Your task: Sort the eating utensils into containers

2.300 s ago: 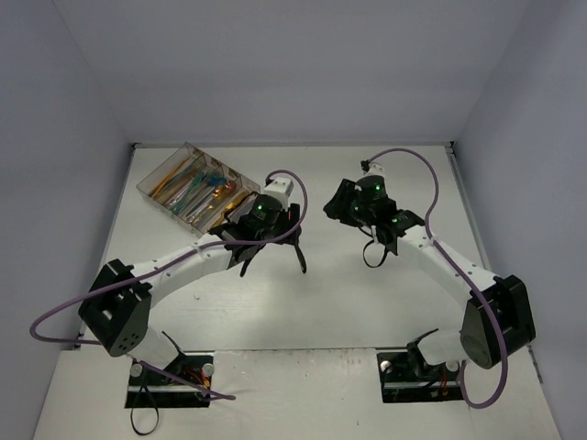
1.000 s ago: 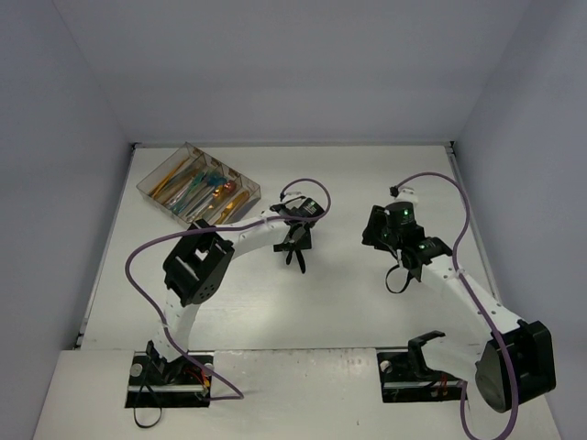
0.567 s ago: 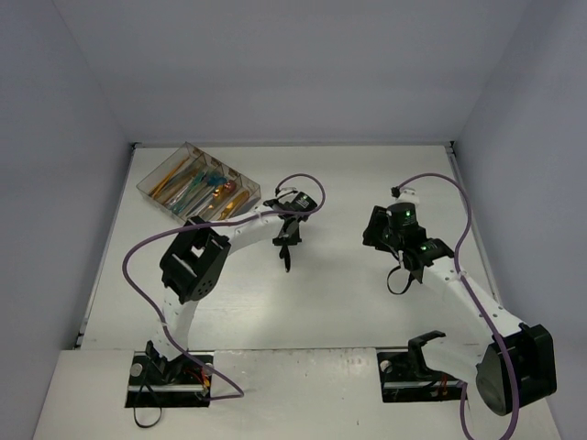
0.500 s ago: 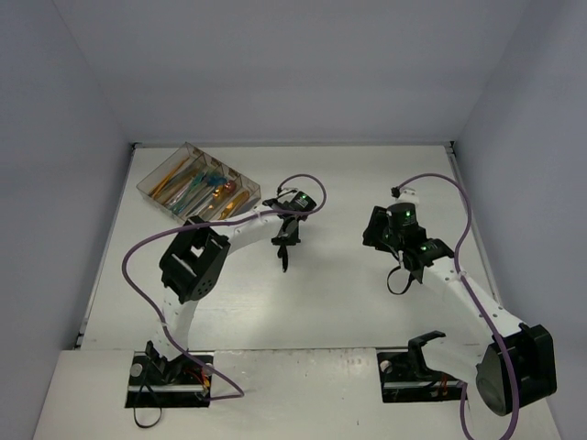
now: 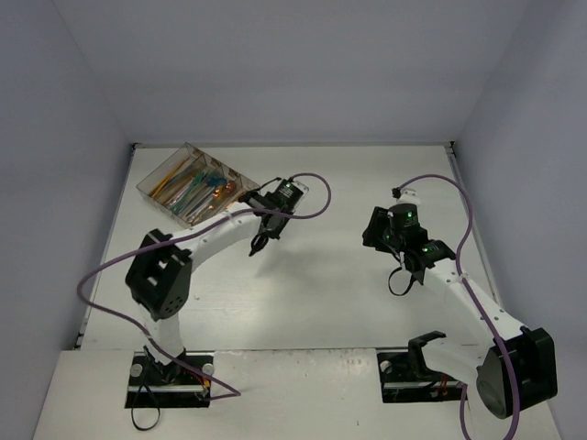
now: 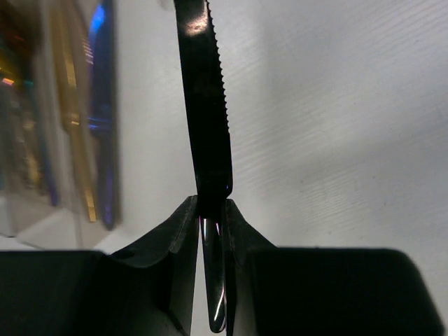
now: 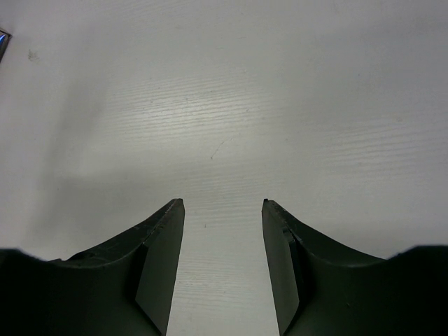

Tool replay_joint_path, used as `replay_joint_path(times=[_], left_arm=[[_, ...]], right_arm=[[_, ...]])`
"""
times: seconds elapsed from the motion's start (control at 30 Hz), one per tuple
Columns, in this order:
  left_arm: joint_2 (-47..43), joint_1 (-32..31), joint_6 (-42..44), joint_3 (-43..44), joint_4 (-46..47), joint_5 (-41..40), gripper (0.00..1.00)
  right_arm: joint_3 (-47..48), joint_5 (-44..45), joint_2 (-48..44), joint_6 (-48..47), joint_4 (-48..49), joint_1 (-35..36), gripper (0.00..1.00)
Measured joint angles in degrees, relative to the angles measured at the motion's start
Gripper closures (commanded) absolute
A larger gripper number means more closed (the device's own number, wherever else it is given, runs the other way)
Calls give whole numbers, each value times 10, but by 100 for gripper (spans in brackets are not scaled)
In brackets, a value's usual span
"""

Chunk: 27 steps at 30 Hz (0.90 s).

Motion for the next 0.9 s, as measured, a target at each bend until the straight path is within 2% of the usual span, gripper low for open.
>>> replay_joint_path(times=[0.17,0.3,0.57,0.9], left_arm=[[-113,28,107,0,15,1,100],[-146,89,175,-2,28,27,100],[-107,218,283,-47,69,95,100],[-39,245,337,-65,128,170,100]], right_arm=[[0,-1,0,0,0,0,54],[0,-1,0,0,0,0,54],[0,-3,0,3,0,-3,54],[0,-19,0,12,0,-3,54]])
